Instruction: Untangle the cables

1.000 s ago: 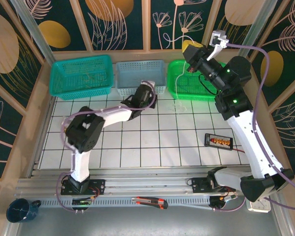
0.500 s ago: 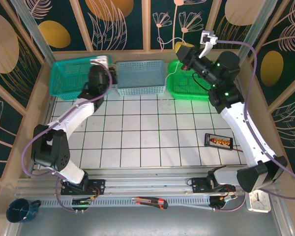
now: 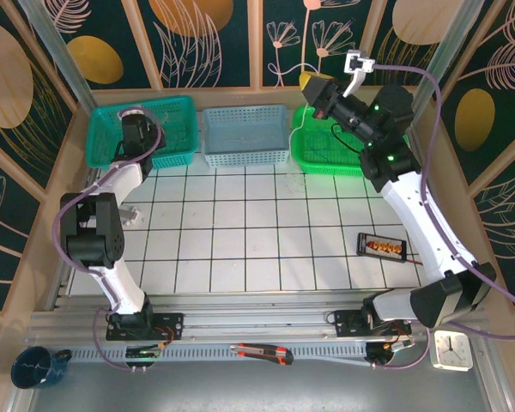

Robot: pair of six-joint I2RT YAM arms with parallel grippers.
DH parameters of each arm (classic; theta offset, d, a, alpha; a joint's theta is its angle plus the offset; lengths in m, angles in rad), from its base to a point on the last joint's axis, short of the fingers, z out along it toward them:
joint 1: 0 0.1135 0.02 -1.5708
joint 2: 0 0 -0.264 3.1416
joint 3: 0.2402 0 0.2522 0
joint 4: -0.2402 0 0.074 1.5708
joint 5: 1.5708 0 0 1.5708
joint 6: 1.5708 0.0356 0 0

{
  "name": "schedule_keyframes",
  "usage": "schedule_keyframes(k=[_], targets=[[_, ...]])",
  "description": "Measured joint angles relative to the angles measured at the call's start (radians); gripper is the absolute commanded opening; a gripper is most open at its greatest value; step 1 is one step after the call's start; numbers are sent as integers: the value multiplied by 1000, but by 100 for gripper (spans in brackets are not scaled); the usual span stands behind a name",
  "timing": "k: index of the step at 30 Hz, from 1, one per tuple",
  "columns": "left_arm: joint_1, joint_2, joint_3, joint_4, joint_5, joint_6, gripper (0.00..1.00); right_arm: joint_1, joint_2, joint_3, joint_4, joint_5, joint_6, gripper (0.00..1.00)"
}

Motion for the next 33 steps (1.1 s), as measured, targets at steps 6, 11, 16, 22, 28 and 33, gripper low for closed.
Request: schedule_keyframes(k=[6,11,16,22,28,33], targets=[[-2,-12,26,-27,93,-17,82,0,15,21,26,-13,8,0],[-5,-133,-43,-19,258,-77,80,0,39,25,50,-22,27,0],[-75,-310,-238,89,414,-197,78,0,58,25,70,-29,42,0],[-270,-372,-466,302,519,-417,75,11,63,25,93,-28,55,0],[-452,-330,-552,517,519,-622,66,45,63,25,100,-24,54,0],[-548,-251,-572,698,483,-760,54,67,68,25,103,-7,54,0]])
